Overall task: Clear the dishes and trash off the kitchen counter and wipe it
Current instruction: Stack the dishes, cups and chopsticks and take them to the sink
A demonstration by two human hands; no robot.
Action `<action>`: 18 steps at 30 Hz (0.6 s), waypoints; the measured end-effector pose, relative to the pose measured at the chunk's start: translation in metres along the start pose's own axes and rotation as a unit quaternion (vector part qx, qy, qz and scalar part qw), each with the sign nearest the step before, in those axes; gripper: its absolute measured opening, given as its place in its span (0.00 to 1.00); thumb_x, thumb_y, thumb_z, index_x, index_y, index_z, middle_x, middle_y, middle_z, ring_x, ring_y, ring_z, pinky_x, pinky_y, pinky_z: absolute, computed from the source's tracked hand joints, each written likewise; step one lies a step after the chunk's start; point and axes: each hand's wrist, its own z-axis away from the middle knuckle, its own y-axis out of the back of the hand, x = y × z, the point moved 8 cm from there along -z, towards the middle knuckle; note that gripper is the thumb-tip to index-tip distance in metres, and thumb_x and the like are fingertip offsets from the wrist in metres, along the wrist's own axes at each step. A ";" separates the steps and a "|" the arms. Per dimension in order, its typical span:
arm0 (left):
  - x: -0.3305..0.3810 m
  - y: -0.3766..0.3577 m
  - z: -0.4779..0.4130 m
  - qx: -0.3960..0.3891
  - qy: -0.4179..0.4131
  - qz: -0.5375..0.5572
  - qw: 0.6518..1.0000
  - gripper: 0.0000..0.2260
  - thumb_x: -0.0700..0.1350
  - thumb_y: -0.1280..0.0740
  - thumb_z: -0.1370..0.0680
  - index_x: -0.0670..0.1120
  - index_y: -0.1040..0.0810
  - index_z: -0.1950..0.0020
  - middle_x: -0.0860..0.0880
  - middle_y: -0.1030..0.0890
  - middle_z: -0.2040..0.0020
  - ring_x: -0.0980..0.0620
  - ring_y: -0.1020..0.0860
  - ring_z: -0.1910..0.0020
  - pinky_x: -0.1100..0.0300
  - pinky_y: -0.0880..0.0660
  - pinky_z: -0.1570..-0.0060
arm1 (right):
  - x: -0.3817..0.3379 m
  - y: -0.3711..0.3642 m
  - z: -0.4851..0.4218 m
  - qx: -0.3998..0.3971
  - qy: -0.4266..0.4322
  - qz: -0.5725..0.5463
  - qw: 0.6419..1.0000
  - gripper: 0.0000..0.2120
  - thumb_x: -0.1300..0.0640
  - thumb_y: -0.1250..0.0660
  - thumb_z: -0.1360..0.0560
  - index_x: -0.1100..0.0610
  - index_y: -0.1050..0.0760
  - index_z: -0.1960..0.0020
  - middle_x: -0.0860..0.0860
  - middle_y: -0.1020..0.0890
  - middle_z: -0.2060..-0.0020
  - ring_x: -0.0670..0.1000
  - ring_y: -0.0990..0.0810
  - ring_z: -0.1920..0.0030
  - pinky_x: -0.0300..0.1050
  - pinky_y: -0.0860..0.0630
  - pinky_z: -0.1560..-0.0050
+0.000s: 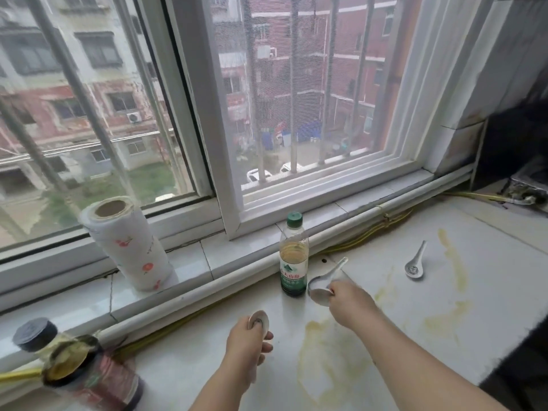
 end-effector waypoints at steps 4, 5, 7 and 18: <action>0.008 -0.026 -0.001 0.036 0.006 0.016 0.999 0.07 0.38 0.44 0.21 0.42 0.26 0.51 0.44 0.22 0.58 0.50 0.27 0.70 0.62 0.35 0.70 | -0.015 0.008 -0.033 0.006 0.098 0.179 0.979 0.15 0.59 0.42 0.23 0.54 0.30 0.38 0.53 0.28 0.40 0.55 0.30 0.38 0.47 0.31 0.43; 0.009 -0.033 -0.002 0.046 0.012 0.023 0.999 0.08 0.39 0.44 0.21 0.42 0.26 0.50 0.44 0.22 0.58 0.50 0.27 0.70 0.62 0.35 0.70 | -0.021 0.009 -0.040 0.012 0.132 0.222 0.966 0.16 0.58 0.42 0.23 0.54 0.30 0.36 0.53 0.29 0.39 0.55 0.31 0.37 0.47 0.32 0.41; 0.012 -0.048 -0.002 0.065 0.025 0.038 0.997 0.08 0.39 0.44 0.20 0.41 0.25 0.50 0.44 0.22 0.58 0.50 0.28 0.69 0.62 0.35 0.70 | -0.026 0.006 -0.055 0.012 0.192 0.293 0.937 0.17 0.57 0.42 0.23 0.54 0.30 0.35 0.54 0.29 0.38 0.55 0.33 0.36 0.48 0.35 0.39; 0.006 -0.086 0.012 0.155 0.062 0.081 0.983 0.07 0.41 0.42 0.21 0.41 0.26 0.51 0.45 0.22 0.59 0.51 0.28 0.70 0.63 0.36 0.71 | -0.013 -0.020 -0.087 -0.072 0.299 0.300 0.903 0.18 0.45 0.40 0.22 0.52 0.28 0.35 0.53 0.25 0.42 0.56 0.28 0.39 0.49 0.36 0.41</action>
